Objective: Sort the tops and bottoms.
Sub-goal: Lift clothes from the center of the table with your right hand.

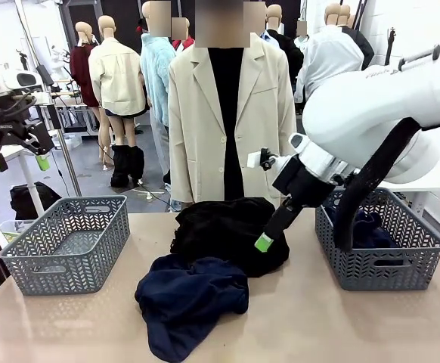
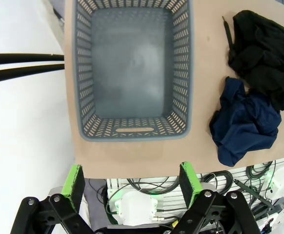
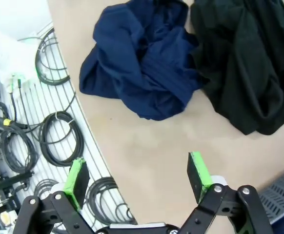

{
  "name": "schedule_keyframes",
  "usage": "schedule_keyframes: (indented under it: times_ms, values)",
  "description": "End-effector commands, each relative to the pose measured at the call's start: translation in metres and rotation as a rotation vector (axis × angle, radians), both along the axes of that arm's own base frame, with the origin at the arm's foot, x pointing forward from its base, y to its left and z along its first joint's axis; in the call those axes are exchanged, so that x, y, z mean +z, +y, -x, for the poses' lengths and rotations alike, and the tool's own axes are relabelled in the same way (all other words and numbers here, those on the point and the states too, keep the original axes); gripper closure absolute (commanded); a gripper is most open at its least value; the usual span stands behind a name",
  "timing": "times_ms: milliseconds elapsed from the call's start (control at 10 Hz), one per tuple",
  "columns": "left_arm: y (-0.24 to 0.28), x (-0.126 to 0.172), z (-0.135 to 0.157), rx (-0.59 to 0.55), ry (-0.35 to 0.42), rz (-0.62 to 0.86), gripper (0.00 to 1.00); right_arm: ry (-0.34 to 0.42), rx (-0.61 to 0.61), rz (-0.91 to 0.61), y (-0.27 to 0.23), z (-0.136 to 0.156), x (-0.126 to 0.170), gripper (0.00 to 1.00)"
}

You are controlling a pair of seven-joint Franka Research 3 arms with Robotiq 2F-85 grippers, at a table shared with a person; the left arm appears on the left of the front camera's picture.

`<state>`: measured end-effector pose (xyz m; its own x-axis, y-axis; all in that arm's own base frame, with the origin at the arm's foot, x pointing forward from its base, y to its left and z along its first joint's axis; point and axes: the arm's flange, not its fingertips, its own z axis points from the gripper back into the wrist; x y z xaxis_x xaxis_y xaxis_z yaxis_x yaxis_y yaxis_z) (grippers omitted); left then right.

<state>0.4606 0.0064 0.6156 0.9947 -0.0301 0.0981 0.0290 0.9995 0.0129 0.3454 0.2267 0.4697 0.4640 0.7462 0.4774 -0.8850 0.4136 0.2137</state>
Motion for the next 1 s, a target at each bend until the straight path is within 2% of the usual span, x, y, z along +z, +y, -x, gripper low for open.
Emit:
schedule_keyframes:
  times_ms: [0,300,400,500,700,900]
  values:
    - [0.000,0.003,-0.002,0.021,-0.011,0.012,0.00,0.015,-0.023,0.000,-0.010,-0.012,0.004,0.00]
    - [0.000,0.003,-0.002,0.021,-0.011,0.012,0.00,0.003,-0.033,-0.003,-0.013,-0.010,0.004,0.00]
    - [0.000,0.003,-0.002,0.021,-0.011,0.012,0.00,0.036,0.040,0.005,0.004,-0.022,-0.009,0.00]
    - [0.000,0.003,-0.002,0.021,-0.011,0.012,0.00,0.039,0.121,0.082,0.036,-0.029,-0.035,0.00]
    - [0.000,0.003,-0.002,0.021,-0.011,0.012,0.00,0.049,0.257,0.118,0.080,-0.024,-0.066,0.00]
    - [0.000,0.003,-0.002,0.021,-0.011,0.012,0.00,0.080,0.308,0.140,0.110,-0.013,-0.077,0.00]
